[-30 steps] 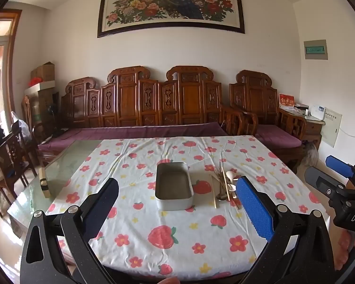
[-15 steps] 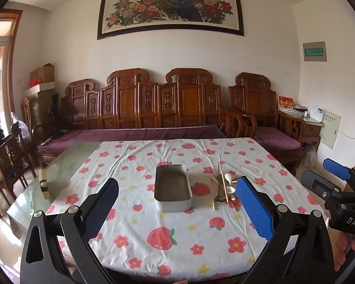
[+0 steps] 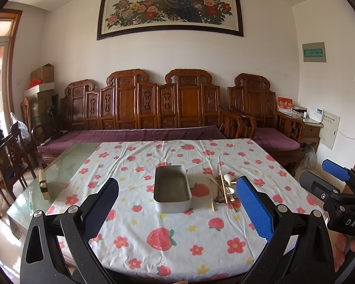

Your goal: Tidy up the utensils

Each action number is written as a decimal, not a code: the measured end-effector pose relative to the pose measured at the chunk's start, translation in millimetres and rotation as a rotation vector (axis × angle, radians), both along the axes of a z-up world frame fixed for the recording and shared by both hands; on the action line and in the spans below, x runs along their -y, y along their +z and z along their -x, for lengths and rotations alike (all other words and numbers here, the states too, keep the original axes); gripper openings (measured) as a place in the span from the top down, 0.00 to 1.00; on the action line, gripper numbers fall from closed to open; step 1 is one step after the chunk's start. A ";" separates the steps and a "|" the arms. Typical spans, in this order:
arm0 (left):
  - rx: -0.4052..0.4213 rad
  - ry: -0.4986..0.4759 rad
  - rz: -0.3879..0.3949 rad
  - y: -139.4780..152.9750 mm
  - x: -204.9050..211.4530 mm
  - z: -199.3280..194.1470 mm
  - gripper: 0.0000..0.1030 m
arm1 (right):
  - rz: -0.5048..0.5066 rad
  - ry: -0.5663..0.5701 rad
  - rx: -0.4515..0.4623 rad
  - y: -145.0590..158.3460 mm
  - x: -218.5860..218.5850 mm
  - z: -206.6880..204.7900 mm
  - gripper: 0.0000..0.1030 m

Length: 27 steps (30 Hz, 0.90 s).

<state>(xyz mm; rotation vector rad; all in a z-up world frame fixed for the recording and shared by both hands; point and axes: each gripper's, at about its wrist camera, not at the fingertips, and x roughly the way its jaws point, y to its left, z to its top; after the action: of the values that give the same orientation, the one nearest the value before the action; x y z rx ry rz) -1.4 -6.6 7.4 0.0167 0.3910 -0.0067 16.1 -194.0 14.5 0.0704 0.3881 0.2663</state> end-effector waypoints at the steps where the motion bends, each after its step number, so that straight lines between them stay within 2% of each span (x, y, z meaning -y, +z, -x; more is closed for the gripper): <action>1: -0.001 0.000 0.000 0.6 0.7 -0.1 0.06 | 0.000 0.000 0.000 0.0 0.0 0.1 0.03; 11: 0.000 -0.003 0.003 3.2 2.3 0.1 0.06 | 0.000 0.000 0.000 -0.3 0.3 0.0 0.03; 14: 0.002 -0.008 0.002 17.0 0.0 0.8 0.06 | 0.000 0.000 0.003 0.2 0.3 0.8 0.03; 27: 0.015 -0.016 0.004 15.5 -1.2 7.0 0.06 | 0.001 0.000 0.002 1.7 0.9 1.9 0.03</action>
<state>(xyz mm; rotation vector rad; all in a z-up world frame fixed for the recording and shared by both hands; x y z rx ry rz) -8.4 -5.4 22.9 0.0158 0.3755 -0.0237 14.2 -194.9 16.2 0.0696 0.3858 0.2662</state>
